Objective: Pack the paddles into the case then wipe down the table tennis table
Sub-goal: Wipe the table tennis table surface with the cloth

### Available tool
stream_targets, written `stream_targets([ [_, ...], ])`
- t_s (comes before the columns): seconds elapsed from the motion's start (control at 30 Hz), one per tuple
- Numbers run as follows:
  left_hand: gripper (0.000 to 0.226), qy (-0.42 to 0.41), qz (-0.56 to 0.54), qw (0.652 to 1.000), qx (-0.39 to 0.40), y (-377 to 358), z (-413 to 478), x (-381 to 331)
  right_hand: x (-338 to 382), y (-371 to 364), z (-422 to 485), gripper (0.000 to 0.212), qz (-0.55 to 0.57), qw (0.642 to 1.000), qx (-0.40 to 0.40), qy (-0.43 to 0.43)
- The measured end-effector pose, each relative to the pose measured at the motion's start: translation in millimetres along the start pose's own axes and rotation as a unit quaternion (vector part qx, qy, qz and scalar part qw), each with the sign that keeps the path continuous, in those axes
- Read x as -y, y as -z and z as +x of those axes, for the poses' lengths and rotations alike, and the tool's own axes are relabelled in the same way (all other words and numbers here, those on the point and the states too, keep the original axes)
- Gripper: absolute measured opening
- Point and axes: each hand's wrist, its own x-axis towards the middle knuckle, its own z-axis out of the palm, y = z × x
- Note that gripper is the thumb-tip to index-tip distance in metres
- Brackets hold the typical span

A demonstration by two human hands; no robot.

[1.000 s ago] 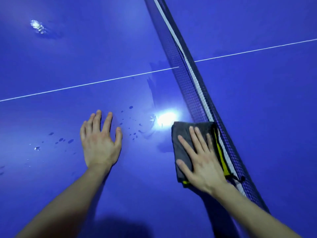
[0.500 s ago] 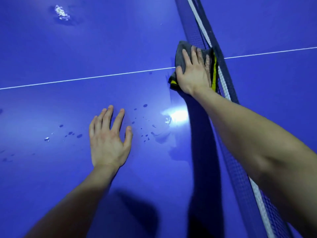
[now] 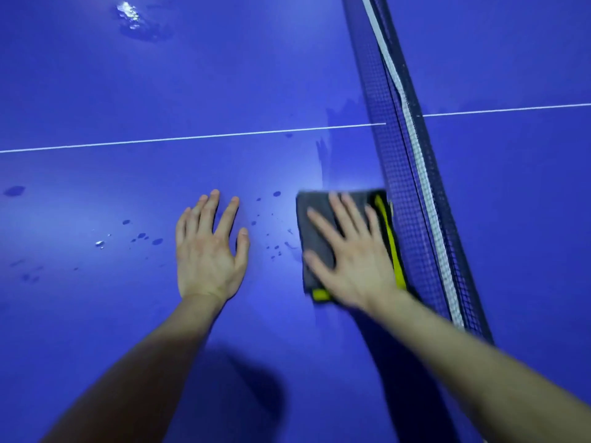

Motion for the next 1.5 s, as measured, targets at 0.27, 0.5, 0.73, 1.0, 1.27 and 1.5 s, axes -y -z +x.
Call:
stream_targets([
  [0.27, 0.055, 0.002, -0.001, 1.000, -0.019, -3, -2, 0, 2, -5, 177, 0.074, 0.000, 0.994, -0.015, -0.110],
  [0.5, 0.056, 0.004, -0.004, 1.000, 0.001, 2, 0, -2, 78, 1, -107, 0.077, 0.019, 0.999, 0.030, -0.013],
  [0.73, 0.056, -0.001, 0.000, 1.000, -0.009, -3, 0, 0, 47, -10, 51, 0.072, -0.003, 1.000, -0.016, -0.022],
  [1.0, 0.054, -0.001, -0.002, 1.000, -0.016, -1, -1, -2, 58, -13, 137, 0.072, 0.003, 0.995, -0.032, -0.092],
  [1.27, 0.054, 0.004, 0.002, 1.000, 0.003, -4, 0, 1, 89, -2, -107, 0.075, 0.004, 0.998, 0.056, 0.007],
  [1.5, 0.056, 0.001, 0.001, 1.000, -0.019, -9, -1, 2, 55, -9, 154, 0.076, 0.000, 0.997, -0.003, -0.081],
])
